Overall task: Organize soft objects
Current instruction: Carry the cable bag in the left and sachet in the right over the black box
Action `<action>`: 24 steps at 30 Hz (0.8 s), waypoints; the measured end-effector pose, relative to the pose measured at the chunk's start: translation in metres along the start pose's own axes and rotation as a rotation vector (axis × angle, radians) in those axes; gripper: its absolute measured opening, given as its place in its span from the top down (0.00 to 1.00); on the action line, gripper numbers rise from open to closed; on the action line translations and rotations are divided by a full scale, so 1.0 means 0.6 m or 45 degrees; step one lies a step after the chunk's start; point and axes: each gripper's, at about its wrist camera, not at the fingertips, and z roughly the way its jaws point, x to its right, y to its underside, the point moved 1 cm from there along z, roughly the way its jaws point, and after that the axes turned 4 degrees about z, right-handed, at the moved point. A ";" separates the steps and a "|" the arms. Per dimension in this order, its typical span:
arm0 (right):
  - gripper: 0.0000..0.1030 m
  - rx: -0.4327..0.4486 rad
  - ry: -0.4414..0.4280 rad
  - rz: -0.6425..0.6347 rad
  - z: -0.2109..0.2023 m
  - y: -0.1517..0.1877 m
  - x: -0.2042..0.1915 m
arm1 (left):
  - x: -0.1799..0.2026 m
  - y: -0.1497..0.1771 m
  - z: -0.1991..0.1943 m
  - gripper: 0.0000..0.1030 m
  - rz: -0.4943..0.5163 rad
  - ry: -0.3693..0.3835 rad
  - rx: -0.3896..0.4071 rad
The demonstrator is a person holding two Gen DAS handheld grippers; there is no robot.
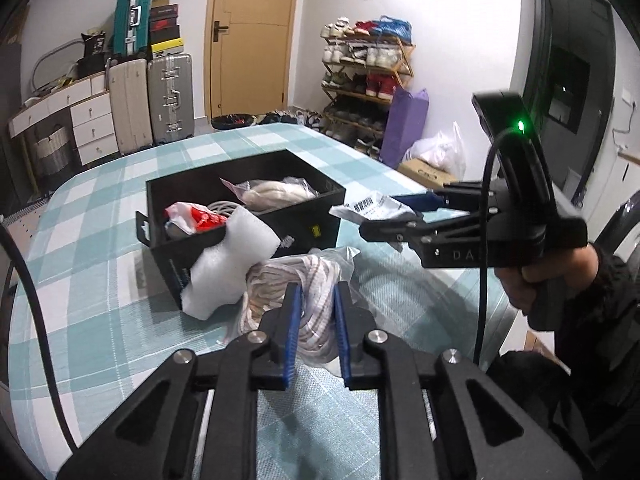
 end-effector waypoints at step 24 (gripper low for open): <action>0.48 0.178 -0.053 -0.019 -0.066 -0.020 -0.028 | -0.015 -0.082 -0.084 0.87 -0.025 0.022 0.222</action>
